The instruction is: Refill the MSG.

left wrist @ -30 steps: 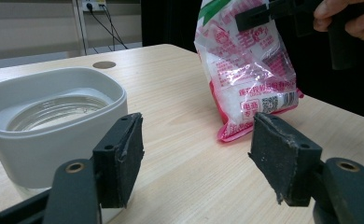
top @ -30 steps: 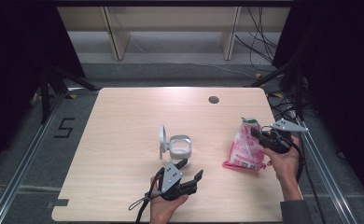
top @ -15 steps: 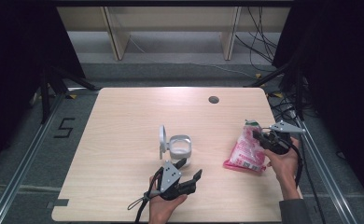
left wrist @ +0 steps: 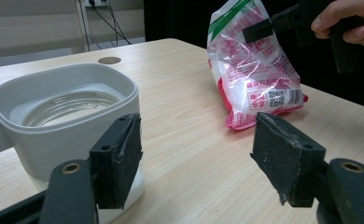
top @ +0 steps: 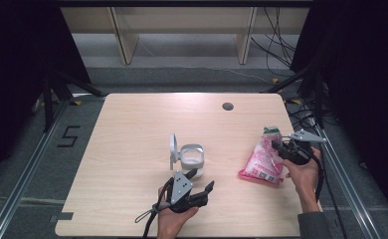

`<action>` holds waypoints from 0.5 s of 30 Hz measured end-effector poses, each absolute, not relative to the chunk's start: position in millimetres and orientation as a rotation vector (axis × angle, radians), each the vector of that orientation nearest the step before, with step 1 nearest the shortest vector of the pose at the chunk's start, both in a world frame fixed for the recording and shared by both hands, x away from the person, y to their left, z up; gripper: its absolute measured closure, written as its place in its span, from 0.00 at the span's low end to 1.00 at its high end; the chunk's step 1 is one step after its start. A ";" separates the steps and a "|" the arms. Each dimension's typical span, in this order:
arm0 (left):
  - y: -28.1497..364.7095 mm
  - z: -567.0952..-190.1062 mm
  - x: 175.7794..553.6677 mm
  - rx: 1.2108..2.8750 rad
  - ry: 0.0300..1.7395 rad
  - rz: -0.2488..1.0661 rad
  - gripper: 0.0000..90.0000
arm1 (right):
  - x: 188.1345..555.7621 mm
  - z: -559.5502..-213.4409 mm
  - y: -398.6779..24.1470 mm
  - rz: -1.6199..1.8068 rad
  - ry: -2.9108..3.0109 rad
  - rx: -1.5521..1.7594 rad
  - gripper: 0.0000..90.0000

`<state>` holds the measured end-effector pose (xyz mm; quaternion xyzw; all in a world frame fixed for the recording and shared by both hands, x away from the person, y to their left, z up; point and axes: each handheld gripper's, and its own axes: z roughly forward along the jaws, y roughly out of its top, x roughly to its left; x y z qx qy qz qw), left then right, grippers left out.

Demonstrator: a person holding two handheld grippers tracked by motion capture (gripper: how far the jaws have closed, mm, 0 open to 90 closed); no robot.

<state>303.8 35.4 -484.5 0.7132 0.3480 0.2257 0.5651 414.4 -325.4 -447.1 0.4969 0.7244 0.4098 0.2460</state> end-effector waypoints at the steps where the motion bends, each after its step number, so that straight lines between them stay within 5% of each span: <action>1: 35.5 -484.4 303.9 1.676 0.822 0.532 0.36 | 416.1 -448.0 -328.0 1.110 1.979 1.325 0.90; 11: 37.4 -485.4 304.1 1.676 0.830 0.496 0.35 | 415.2 -449.6 -331.7 1.084 1.952 1.390 0.82; 15: 39.9 -484.6 304.0 1.670 0.831 0.485 0.35 | 414.9 -448.0 -333.2 1.057 1.910 1.433 0.70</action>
